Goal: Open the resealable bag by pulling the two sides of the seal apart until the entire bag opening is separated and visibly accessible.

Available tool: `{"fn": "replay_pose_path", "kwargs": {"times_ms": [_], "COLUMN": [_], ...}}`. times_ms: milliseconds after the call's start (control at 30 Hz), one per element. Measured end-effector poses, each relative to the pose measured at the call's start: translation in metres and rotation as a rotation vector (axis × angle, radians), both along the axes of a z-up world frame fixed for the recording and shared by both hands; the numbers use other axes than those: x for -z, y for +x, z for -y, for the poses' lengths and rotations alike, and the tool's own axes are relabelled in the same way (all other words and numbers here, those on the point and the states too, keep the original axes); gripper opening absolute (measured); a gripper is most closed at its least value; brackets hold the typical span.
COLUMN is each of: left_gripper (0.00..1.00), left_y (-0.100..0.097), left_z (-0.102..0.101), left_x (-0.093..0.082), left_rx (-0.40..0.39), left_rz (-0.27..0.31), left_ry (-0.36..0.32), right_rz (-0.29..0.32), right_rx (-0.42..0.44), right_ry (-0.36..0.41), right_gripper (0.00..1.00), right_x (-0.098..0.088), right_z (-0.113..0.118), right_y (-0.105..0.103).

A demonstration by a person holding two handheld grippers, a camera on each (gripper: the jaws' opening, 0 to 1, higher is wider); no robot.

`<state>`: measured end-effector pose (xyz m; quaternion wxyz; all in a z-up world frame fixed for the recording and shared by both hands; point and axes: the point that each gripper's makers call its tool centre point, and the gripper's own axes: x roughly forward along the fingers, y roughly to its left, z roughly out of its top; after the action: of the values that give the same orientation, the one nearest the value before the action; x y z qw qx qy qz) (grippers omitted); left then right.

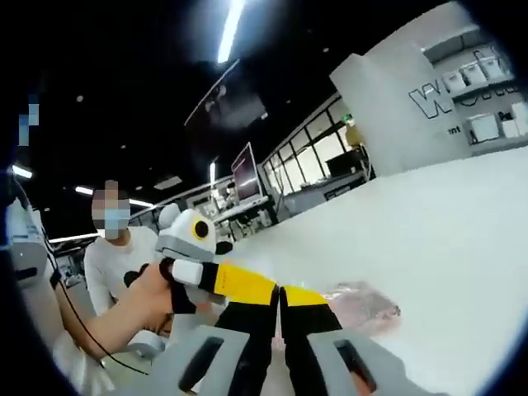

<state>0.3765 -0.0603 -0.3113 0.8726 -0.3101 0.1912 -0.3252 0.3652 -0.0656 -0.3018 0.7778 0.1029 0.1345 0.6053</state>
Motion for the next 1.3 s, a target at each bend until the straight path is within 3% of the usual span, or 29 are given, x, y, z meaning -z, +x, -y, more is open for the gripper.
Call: {"fn": "replay_pose_path", "kwargs": {"times_ms": [433,600,800,1300], "left_gripper": [0.0,0.0,0.0,0.0], "left_y": [0.0,-0.002,-0.001,0.001], "left_z": [-0.001,0.002,0.002,-0.001], "left_x": [-0.001,0.002,0.005,0.011], "left_rx": [0.009,-0.001,-0.013,-0.034], "left_rz": [0.021,0.019,0.025,0.015], "left_ry": [0.044,0.095,0.186,0.265], "right_rz": [-0.007,-0.026,0.026,0.078], "right_rx": [-0.03,-0.021,0.011,0.029], "right_ry": [-0.007,-0.023,-0.079,-0.131], "right_gripper": [0.0,0.0,0.0,0.0], "right_x": [0.002,0.006,0.009,0.014], "right_z": [-0.003,-0.003,-0.004,-0.005], "right_y": [0.0,0.0,0.001,0.002]}}
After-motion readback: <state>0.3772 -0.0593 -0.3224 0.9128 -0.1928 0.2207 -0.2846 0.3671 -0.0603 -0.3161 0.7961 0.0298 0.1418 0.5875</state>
